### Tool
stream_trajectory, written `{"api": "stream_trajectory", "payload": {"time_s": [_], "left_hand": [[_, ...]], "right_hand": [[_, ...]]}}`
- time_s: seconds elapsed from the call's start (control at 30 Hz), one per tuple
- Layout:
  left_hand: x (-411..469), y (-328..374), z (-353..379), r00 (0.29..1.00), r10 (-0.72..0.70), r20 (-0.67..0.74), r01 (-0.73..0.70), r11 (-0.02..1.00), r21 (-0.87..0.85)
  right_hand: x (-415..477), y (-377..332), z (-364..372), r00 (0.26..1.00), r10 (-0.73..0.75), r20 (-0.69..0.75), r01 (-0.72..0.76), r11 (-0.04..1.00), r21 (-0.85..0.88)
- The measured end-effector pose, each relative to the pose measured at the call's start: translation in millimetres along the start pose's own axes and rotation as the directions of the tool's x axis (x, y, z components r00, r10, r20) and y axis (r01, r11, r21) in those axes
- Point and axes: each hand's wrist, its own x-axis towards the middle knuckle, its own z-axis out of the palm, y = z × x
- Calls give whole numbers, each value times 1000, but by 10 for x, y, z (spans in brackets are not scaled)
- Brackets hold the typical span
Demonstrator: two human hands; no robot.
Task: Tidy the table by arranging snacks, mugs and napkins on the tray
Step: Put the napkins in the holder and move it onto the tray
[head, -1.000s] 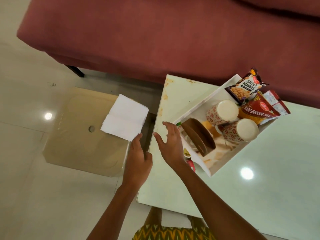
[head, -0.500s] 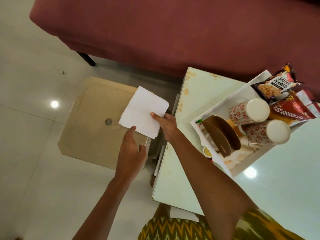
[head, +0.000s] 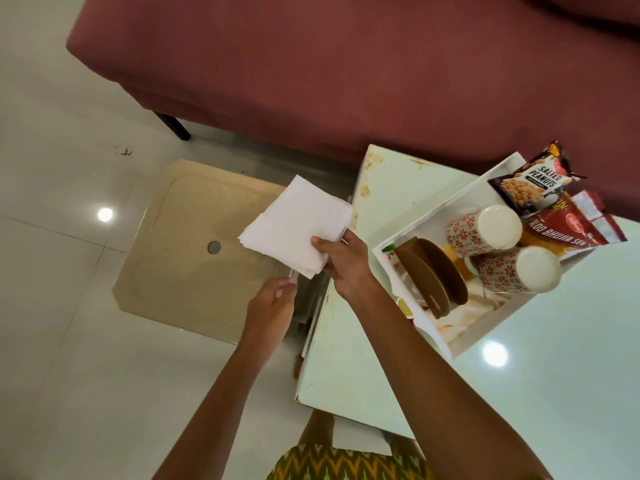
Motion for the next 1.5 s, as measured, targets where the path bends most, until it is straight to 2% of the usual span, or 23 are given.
{"api": "stream_trajectory", "payload": {"time_s": [0.03,0.1,0.17,0.2,0.33,0.43,0.53,0.6,0.67,0.77,0.87,0.97,1.07,1.13,1.2,1.27,1.4,1.5], "left_hand": [[-26,73,43,989,-104,103,120,978,-168],[-82,199,122,956,-158,248,258,855,-450],[-132,312,206,961,-93,261,241,745,-622],[-167,373,262,968,-56,243,208,723,-659],[-288,591,496,996,-38,85,78,835,-544],[-358,660,641,998,-46,52,65,885,-461],[-419,700,729,997,-34,67,59,907,-417],[-468,744,773,994,-33,102,71,915,-398],[-507,806,799,990,-32,140,85,916,-392],[-590,948,852,984,-11,179,82,915,-396],[-680,1065,919,968,3,253,91,929,-358],[-729,1117,993,936,-51,349,194,900,-390],[-778,1105,1062,921,-58,384,228,880,-416],[-818,1074,1116,913,-79,400,256,875,-410],[-840,1034,1168,907,-113,405,283,877,-388],[-825,989,1213,928,-131,348,260,898,-355],[-621,937,1281,986,-105,127,139,947,-291],[-420,963,1372,995,-59,82,74,978,-196]], "right_hand": [[-107,-41,-75,1000,-15,23,14,999,35],[-314,-101,-233,998,-42,42,38,995,90],[-493,-134,-386,998,-66,11,65,992,105],[-571,-142,-467,997,-77,-13,78,992,100],[-838,-145,-747,982,-154,-114,157,987,20],[-949,-168,-955,949,-272,-161,273,962,-16],[-1014,-228,-1139,890,-443,-108,432,895,-109],[-1074,-261,-1235,811,-585,-33,556,786,-271],[-1138,-282,-1308,716,-693,81,645,612,-457],[-1219,-299,-1466,622,-716,318,736,394,-551],[-1273,-279,-1611,600,-644,475,734,208,-646],[-1308,-206,-1685,534,-637,556,711,-17,-703],[-1316,-110,-1691,486,-655,578,645,-178,-743],[-1308,-37,-1704,481,-667,568,581,-243,-777],[-1308,8,-1725,482,-682,551,559,-245,-792],[-1297,17,-1778,475,-719,508,575,-183,-797],[-1259,-28,-1954,505,-786,355,600,24,-800],[-1178,-10,-2118,581,-790,196,552,206,-808]]}}
